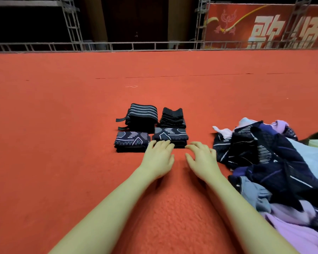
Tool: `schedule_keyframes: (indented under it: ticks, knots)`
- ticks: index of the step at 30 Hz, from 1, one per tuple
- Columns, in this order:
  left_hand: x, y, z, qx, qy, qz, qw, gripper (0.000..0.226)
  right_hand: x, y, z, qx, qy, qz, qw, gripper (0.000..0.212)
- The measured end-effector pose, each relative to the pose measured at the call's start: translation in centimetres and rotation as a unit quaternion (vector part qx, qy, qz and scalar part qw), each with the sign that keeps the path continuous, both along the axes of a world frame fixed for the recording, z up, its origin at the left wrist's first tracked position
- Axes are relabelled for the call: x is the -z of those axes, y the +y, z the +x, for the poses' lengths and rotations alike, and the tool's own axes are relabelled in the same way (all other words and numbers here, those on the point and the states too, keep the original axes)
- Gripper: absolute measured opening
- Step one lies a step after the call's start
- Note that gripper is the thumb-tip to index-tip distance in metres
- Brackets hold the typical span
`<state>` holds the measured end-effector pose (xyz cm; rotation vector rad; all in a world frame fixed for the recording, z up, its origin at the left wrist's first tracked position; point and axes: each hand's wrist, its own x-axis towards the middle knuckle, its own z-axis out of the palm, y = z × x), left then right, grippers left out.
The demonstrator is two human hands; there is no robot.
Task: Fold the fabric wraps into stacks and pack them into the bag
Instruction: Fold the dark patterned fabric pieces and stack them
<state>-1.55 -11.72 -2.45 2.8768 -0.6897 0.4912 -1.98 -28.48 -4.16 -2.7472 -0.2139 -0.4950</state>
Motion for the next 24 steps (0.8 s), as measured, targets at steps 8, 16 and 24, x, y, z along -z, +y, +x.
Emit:
schedule_keyframes:
  ticks: [8,16,24]
  knots:
    - [1.1,-5.5,-7.3,0.043,0.047,-0.047,0.997,0.037,-0.5,-4.3,-7.4,0.021,-0.116,-0.072,0.99,0.018]
    - [2.1,-10.1,-10.2,0.078,0.101,-0.083,0.988,0.044,-0.9,-8.3,-11.5,0.15,-0.117,-0.159,0.969,0.034]
    - [2.4,-11.9,-9.3,0.079,0.137,-0.073,0.985,0.044,1.1,-8.5,-11.5,0.141,-0.184,-0.078,0.97,0.026]
